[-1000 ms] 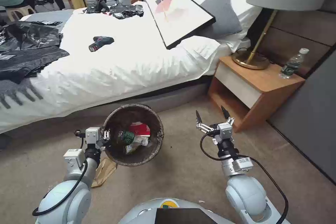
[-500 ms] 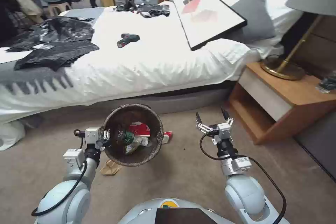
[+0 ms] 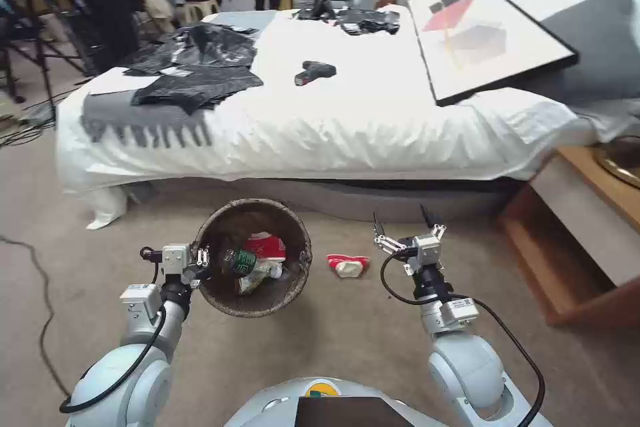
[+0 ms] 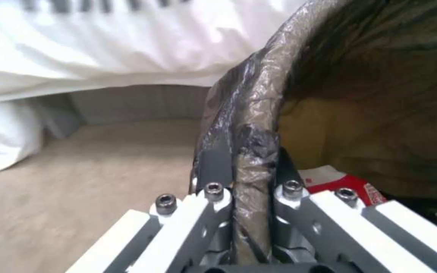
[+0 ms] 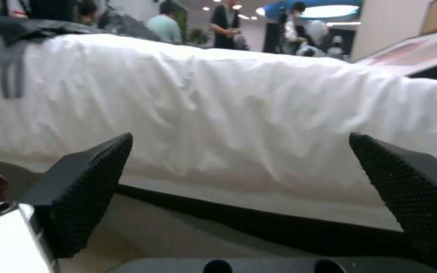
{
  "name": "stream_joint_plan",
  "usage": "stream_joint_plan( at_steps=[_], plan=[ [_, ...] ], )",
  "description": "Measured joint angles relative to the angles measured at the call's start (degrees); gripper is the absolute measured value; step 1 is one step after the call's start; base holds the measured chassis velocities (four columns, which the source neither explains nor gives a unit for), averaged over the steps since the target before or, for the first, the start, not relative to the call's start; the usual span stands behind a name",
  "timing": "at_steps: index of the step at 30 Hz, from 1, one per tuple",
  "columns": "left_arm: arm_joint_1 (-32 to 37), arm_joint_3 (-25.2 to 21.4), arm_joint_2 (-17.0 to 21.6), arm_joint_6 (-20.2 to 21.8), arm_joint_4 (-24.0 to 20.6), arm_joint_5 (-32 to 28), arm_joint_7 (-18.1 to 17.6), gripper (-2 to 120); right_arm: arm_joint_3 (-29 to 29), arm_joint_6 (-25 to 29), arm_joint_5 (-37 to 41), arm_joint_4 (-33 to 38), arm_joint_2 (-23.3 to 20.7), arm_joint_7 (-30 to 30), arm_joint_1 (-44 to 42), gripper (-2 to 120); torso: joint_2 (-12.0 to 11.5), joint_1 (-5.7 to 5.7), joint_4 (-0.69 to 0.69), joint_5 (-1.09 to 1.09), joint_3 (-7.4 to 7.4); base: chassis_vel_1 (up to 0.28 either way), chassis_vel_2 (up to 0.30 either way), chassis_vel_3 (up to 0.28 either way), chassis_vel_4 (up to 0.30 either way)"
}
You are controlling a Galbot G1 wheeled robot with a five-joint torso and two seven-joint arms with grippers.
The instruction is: Pick up the trash bin, then pick up the garbage from the floor and place it into the trash bin.
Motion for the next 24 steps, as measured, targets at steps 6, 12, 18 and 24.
stream_joint_plan(
  at_steps=[6,12,18,24],
  plan=[
    [0.0,0.0,0.0,-0.1,0.0,0.0,0.0,4,-0.2,0.0,0.1,-0.1,-0.2,0.1,0.1,100,0.0,0.0,0.0,0.0,0.0,0.126,0.135,0.131,0.125],
    [0.1,0.0,0.0,-0.2,0.0,0.0,-0.2,4,-0.6,-0.1,0.2,-0.5,-0.2,0.3,0.5,100,0.0,0.0,0.0,0.0,0.0,0.12,0.117,0.12,0.115],
    [0.1,0.0,0.0,-0.6,0.0,0.0,0.0,4,-1.0,-0.3,0.5,-0.7,-0.4,0.6,1.0,100,0.0,0.0,0.0,0.0,0.0,0.121,0.124,0.116,0.118],
    [0.0,0.0,-0.1,-0.9,0.0,0.0,0.2,4,-0.9,-0.6,1.0,-0.7,-0.8,0.9,1.3,100,0.0,0.0,0.0,0.0,0.0,0.105,0.11,0.096,0.089]
  ],
)
